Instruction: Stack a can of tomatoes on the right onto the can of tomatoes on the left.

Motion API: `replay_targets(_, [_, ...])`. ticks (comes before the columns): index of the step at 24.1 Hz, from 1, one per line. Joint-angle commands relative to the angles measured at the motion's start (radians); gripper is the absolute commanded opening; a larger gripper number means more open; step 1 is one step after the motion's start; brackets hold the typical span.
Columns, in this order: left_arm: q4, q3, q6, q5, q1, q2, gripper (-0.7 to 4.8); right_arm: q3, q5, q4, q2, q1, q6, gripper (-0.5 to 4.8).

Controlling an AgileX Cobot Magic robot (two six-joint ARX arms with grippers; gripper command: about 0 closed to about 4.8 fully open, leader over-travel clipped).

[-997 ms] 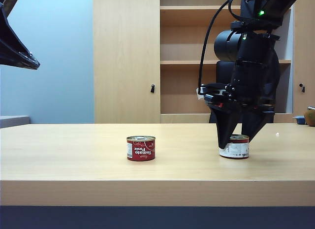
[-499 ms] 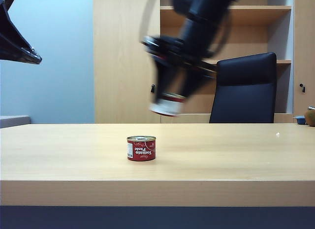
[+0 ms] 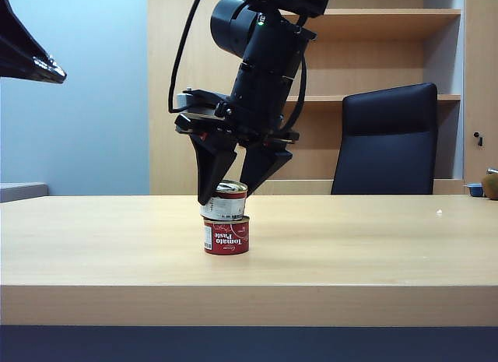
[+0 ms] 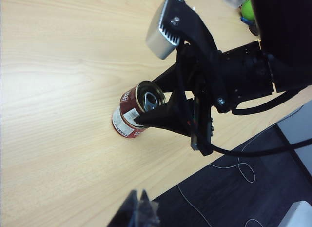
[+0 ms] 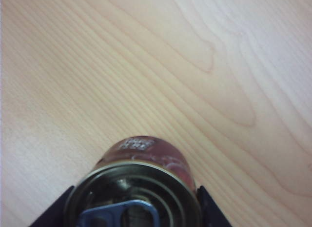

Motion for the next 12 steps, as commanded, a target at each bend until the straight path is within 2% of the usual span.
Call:
replay_targets(1, [0.006, 0.005, -0.003, 0.009, 0.001, -0.002, -0.04, 0.008, -0.003, 0.007, -0.003, 0.002, 0.004, 4.31])
replay_targets(2, [0.008, 0.005, -0.003, 0.009, 0.001, -0.001, -0.04, 0.014, -0.002, -0.01, -0.009, 0.004, 0.004, 4.53])
replay_targets(5, [0.057, 0.005, -0.004, 0.007, 0.001, -0.001, -0.04, 0.052, 0.024, -0.089, -0.051, 0.017, 0.004, 4.54])
replay_targets(8, [0.11, 0.005, -0.058, 0.004, 0.001, -0.001, -0.03, 0.052, 0.097, -0.106, -0.158, 0.046, 0.008, 4.5])
replay_targets(9, [0.124, 0.005, -0.056, 0.004, 0.001, -0.001, -0.03, 0.052, 0.1, -0.115, -0.191, 0.058, 0.008, 4.08])
replay_targets(11, [0.168, 0.005, -0.057, -0.034, 0.001, -0.001, -0.03, 0.05, 0.091, -0.14, -0.267, 0.086, 0.004, 1.44])
replay_targets(12, [0.199, 0.003, -0.06, -0.065, 0.001, -0.002, -0.03, 0.043, 0.091, -0.138, -0.304, 0.1, -0.006, 0.37])
